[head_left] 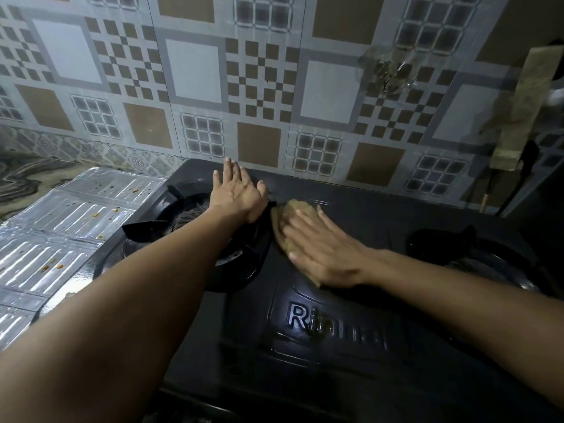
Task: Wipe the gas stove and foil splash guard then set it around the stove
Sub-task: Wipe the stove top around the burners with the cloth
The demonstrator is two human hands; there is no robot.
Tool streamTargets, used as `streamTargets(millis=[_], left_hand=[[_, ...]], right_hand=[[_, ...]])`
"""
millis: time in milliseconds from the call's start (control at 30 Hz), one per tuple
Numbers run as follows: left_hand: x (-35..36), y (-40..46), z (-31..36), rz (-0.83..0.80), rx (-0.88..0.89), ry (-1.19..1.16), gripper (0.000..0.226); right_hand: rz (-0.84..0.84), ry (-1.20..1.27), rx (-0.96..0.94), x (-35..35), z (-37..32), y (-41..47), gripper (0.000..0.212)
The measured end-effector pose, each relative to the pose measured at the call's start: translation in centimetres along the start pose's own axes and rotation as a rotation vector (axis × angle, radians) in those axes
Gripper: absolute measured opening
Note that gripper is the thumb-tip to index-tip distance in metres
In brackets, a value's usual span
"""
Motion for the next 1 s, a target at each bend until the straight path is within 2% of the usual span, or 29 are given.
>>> streamTargets(millis=[100,300,367,500,633,700,900,1000], left_hand=[[0.3,0.0,-0.1,-0.022,0.009,0.021,0.073],[0.5,0.1,-0.3,-0.076,0.002,0.020,0.075],[0.3,0.1,-0.2,-0.074,0.005,0.021,0.075],[0.3,-0.2,0.0,-0.068,0.012,0.021,0.073],[0.2,-0.4,-0.1,-0.065,0.008,0.007,0.072],[0.1,-0.6,0.1,-0.071,0.010,-0.015,0.072],[-1.6,-1.4,-0.7,-0.078,0.043,0.000,0.095],[-4.2,-2.5,-2.7,0.019,0.105,-0.008,0.094]], right_hand=[[-0.012,-0.005,-0.058,1.4,-2.1,-2.7,0.070],[-0.035,0.075,0.215,-0.3,3.3,3.4,0.068],[-0.023,0.080,0.234,-0.7,3.8,4.4,0.067],[0.006,0.050,0.113,0.1,0.0,0.8,0.063],[0.013,0.014,0.024,1.3,-4.5,-3.4,0.079],[0.031,0.026,-0.020,1.6,-6.4,-4.9,0.078],[0.057,-0.010,-0.219,3.1,-12.8,-8.3,0.067],[0.061,0.012,-0.195,3.0,-13.9,-8.4,0.069]])
Point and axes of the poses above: each hand's wrist, its own y-axis towards the middle knuckle, its own x-axis out of the palm, z = x × y, the point moved 10 cm from there along y, towards the middle knuckle, and after that the axes turned 9 degrees about y, right-handed, at the moved point
